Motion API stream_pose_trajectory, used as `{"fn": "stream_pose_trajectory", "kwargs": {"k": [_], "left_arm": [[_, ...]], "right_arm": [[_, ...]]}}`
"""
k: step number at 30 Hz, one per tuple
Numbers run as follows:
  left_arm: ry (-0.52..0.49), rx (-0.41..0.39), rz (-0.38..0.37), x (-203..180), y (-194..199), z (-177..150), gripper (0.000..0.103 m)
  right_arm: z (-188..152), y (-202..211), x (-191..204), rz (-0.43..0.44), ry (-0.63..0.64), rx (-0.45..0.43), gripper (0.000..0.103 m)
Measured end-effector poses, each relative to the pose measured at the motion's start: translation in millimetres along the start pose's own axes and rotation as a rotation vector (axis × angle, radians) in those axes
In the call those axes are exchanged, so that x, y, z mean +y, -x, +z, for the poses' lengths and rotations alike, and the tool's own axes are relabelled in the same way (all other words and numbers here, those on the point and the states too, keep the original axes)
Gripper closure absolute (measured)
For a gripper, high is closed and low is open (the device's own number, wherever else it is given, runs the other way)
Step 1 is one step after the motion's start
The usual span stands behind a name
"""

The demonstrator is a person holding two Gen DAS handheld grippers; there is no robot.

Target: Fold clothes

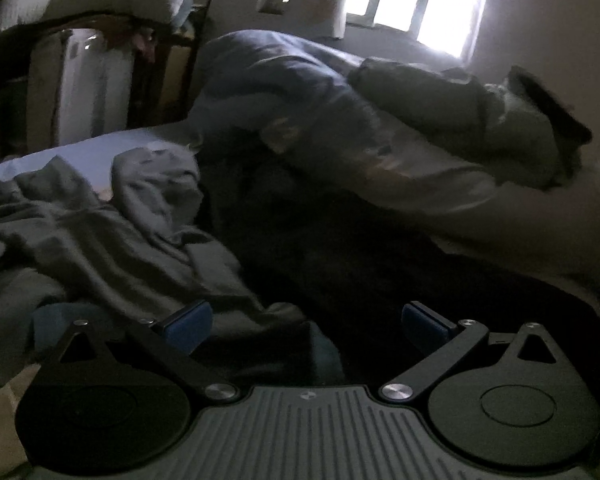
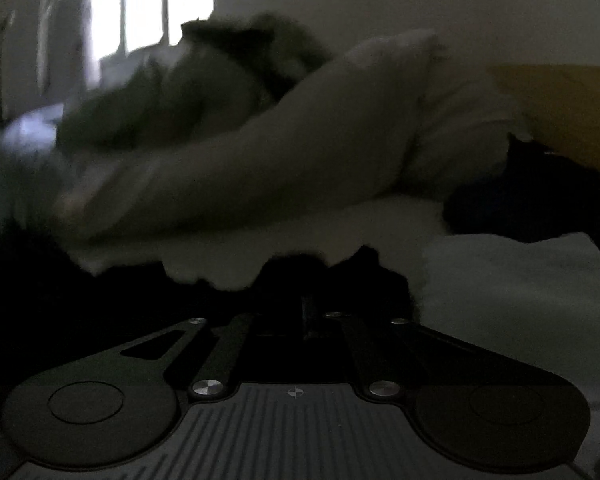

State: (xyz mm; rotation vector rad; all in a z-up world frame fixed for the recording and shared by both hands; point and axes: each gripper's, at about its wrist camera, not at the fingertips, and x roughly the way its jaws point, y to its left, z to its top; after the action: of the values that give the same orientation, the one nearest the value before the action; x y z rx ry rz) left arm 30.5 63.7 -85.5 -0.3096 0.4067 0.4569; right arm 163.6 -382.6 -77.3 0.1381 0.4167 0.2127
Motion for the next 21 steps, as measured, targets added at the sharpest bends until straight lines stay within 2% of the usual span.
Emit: {"fn": "stream_pose_trajectory", "kwargs": {"k": [3, 8, 12, 15, 17, 18, 20, 21], "left_arm": [[0.044, -0.009, -0.022, 6, -1, 2, 0.0], [0.122, 0.008, -0.063, 15, 1, 2, 0.0], [0.15, 0.016, -0.077, 20, 3, 4, 0.0], [0.167, -0.001, -0.079, 23, 6, 6, 0.0], [0.175, -0.007, -0.08, 25, 7, 8, 0.0], [0.178, -0.007, -0.082, 26, 7, 9, 0.0], [0.183, -0.007, -0.085, 29, 7, 11, 0.0], [0.188, 0.001, -0.083, 30, 6, 12, 0.0]], "right_arm": [[5, 36, -23, -0.014, -0.109, -0.043, 0.099], [4, 84, -80, -0.118, -0.283, -0.095, 0.099], [-18, 89, -107, -0.205, -0.372, -0.021, 0.099], [-39, 94, -109, -0.25, -0.425, 0.038, 0.098], [-49, 96, -103, -0.288, -0.411, 0.085, 0.097], [-52, 99, -99, -0.318, -0.382, 0.099, 0.094], [-56, 105, -88, -0.381, -0.32, 0.119, 0.069], [-55, 108, -79, -0.416, -0.284, 0.116, 0.064]]}}
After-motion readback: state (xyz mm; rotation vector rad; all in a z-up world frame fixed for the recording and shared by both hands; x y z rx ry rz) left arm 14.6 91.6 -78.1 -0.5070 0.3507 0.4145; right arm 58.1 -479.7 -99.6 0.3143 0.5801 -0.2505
